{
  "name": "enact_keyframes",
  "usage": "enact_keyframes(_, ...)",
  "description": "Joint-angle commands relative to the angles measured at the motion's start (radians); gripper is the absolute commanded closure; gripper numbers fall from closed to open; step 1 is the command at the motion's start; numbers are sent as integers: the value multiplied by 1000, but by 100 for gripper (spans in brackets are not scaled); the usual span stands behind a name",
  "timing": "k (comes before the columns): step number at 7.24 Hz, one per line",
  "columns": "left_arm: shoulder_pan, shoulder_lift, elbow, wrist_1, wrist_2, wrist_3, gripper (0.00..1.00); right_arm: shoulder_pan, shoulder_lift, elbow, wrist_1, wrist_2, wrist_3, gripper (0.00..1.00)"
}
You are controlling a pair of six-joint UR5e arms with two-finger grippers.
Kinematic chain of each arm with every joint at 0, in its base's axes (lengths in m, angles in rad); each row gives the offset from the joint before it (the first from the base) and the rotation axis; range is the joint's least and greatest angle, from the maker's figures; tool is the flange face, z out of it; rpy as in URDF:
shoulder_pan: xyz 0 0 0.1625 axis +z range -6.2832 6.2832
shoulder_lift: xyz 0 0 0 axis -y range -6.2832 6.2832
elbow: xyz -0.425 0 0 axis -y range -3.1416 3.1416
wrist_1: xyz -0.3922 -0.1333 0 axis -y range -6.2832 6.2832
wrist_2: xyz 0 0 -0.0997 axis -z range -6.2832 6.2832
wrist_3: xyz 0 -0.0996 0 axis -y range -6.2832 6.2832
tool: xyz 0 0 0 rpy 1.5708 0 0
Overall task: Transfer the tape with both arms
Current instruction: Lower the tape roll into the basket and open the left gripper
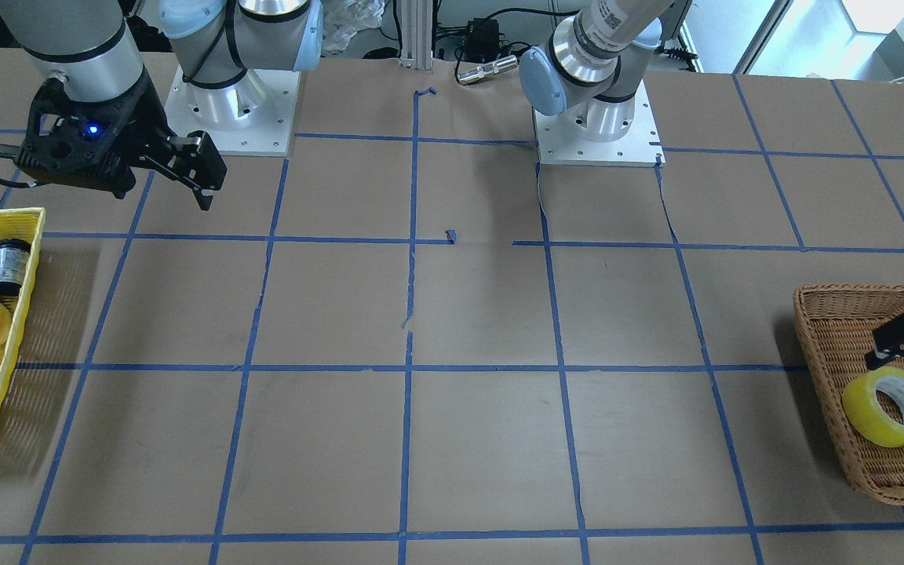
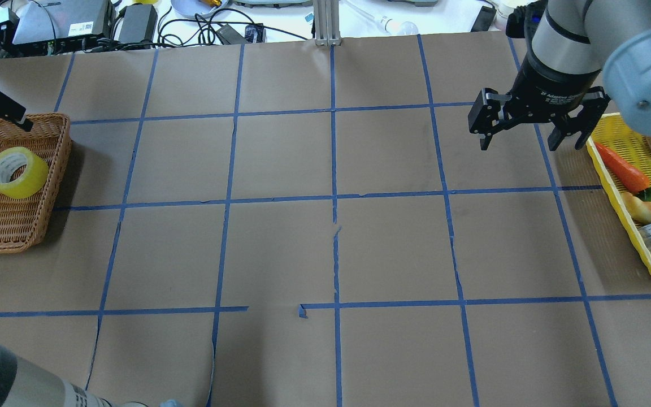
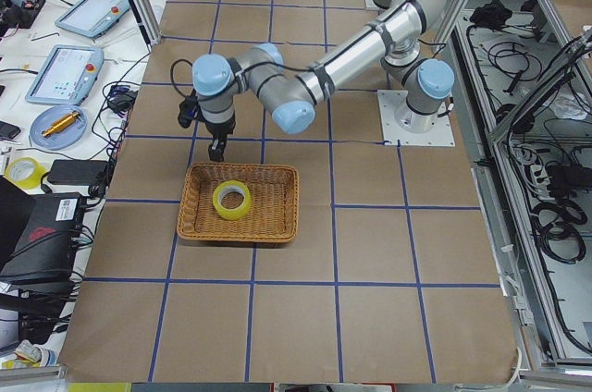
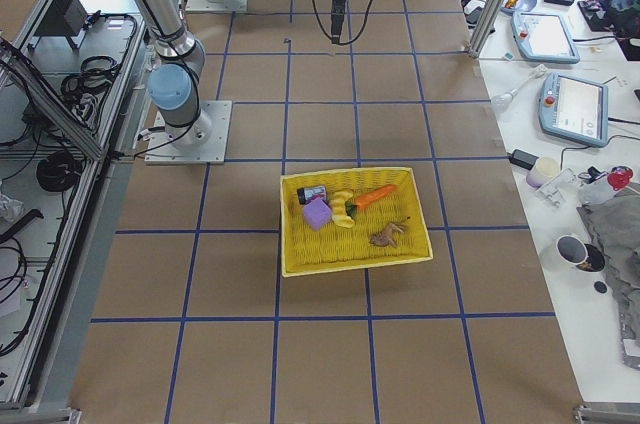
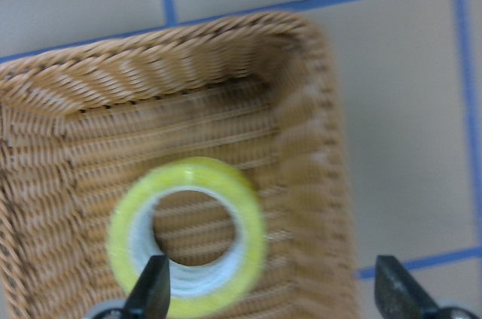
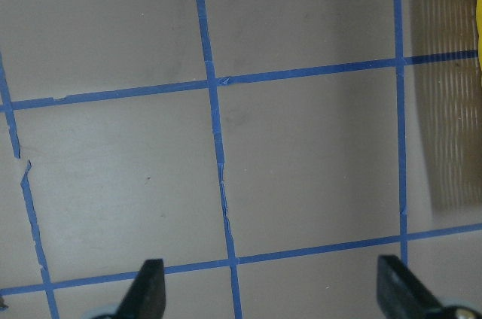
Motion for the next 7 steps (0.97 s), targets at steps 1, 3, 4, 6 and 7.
enact_keyframes(1, -295, 119, -7, -96, 7, -469, 2, 0, 0, -1, 0, 3, 1, 0)
enact_keyframes(3, -506, 216, -17, -130, 10, -669, 2, -2, 0, -1, 0, -5, -2, 0)
enact_keyframes(4, -543, 274, -58, -133, 30, -720, 0, 0, 0, 0, 0, -9, -2, 0)
enact_keyframes(6, -536, 355, -131, -172, 61, -717, 0, -2, 2, 0, 0, -12, -2, 0)
enact_keyframes(7, -532, 368, -145, -179, 70, -719, 0, -3, 2, 0, 0, -12, -3, 0)
